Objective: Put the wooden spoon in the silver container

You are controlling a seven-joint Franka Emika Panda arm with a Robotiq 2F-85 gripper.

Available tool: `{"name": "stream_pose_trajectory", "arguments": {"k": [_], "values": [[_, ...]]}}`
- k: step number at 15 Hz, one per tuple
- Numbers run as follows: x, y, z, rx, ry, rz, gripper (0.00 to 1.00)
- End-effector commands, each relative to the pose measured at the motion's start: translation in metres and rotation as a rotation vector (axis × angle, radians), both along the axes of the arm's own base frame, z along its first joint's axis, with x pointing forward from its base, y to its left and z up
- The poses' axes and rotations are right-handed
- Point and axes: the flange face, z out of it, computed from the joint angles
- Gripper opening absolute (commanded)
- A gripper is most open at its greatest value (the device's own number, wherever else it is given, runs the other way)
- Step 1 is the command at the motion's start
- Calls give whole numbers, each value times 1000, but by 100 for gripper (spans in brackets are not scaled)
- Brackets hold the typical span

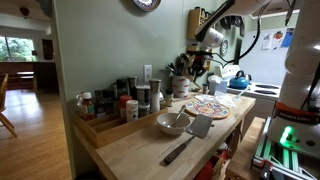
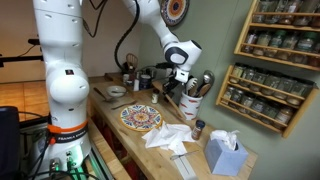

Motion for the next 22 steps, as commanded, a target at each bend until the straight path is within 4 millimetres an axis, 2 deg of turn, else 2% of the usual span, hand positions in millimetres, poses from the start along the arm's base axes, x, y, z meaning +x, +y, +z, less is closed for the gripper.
{"name": "stream_pose_trajectory", "arguments": {"k": [1,7,11,16,22], "values": [[-31,9,37,149,-31,57,5],[-49,26,89,383,-90,99,5],[-36,31,114,500,-177,24,5],[-10,17,124,632,-257,-150,5],[18,-13,114,728,-351,-388,5]]}}
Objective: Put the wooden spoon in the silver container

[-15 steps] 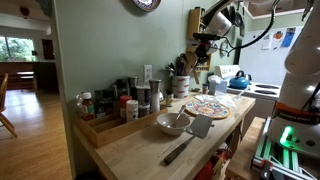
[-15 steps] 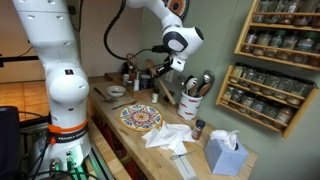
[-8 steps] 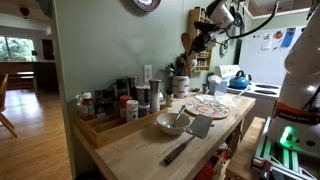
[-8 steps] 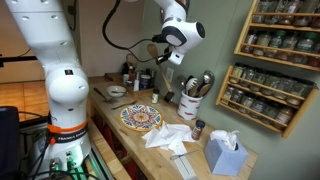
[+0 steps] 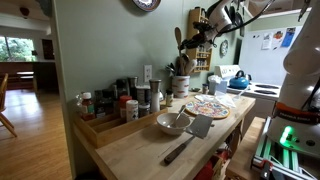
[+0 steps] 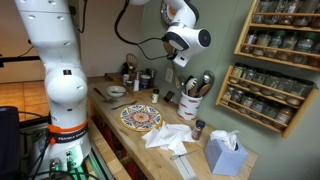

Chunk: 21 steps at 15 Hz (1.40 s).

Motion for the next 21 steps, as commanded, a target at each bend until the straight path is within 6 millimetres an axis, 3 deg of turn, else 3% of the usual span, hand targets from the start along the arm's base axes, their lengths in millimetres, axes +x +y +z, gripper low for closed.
{"name": "stream_pose_trajectory", "arguments": {"k": [1,8,14,21], "values": [[19,-18,-9,72,-4,-138,5],[45,-43,-44,135,10,-364,5],[51,-53,-83,142,64,-446,5],[50,-57,-84,87,67,-506,5]]}}
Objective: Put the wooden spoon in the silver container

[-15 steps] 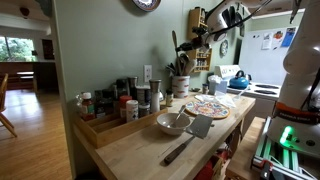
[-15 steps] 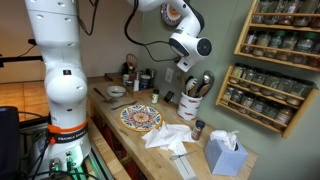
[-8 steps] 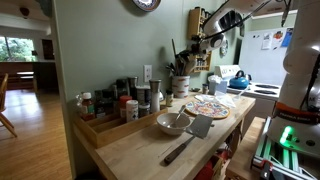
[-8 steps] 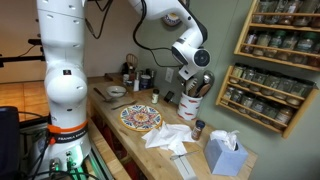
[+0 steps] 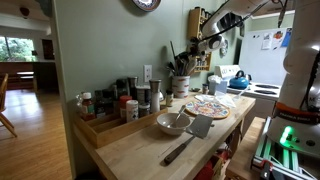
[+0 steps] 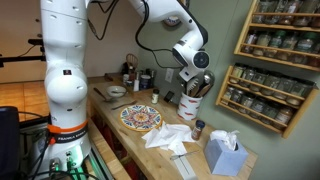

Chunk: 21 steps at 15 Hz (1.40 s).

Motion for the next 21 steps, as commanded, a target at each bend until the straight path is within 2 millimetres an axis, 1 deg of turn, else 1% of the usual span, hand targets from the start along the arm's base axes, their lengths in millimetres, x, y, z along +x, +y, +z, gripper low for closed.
{"name": "stream_pose_trajectory", "arguments": {"k": [1,5,10,11,12,13,15,19,20,21], "values": [[-3,-10,-16,-67,42,-88,5],[-7,-18,-27,-141,103,-189,5],[-8,-13,-27,-189,115,-194,5],[-8,-11,-27,-193,113,-187,8],[-9,-10,-25,-199,107,-176,46],[-10,-8,-22,-206,101,-173,47],[-13,-6,-15,-222,84,-161,60],[-24,1,8,-309,27,-105,92],[-29,4,13,-355,15,-68,98],[-35,8,18,-403,7,-25,100]]}}
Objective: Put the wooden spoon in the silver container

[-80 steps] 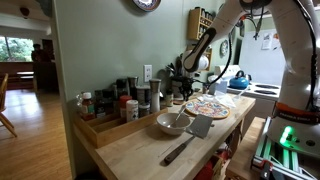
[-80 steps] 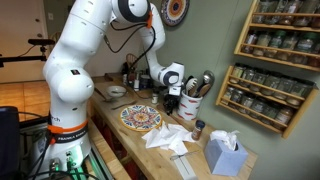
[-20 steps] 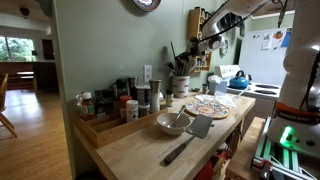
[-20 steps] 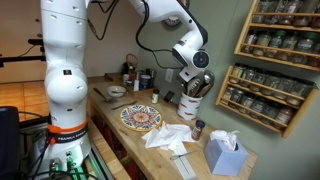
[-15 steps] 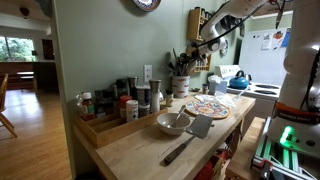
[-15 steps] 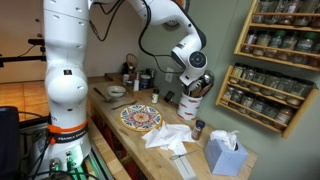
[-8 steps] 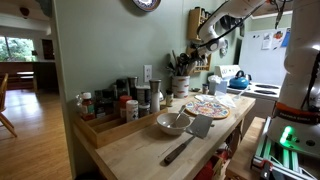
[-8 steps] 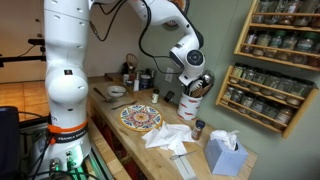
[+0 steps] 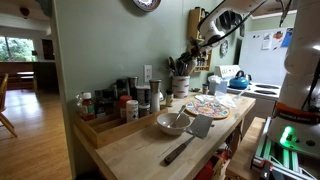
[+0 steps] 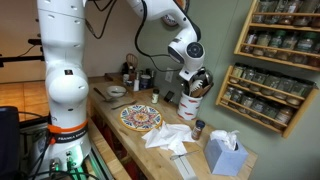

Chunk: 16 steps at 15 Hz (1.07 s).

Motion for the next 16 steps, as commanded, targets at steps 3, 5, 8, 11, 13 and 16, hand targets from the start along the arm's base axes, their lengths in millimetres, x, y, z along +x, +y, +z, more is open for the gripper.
{"name": "stream_pose_trajectory", "arguments": {"k": [3,5,8,11,13,16], "values": [[-44,21,25,-263,1,166,100],[-56,30,30,-352,1,233,100],[-75,43,36,-482,-7,341,100],[-93,54,37,-606,0,455,100],[-105,61,35,-684,10,535,100],[-119,70,31,-798,21,660,100]]}}
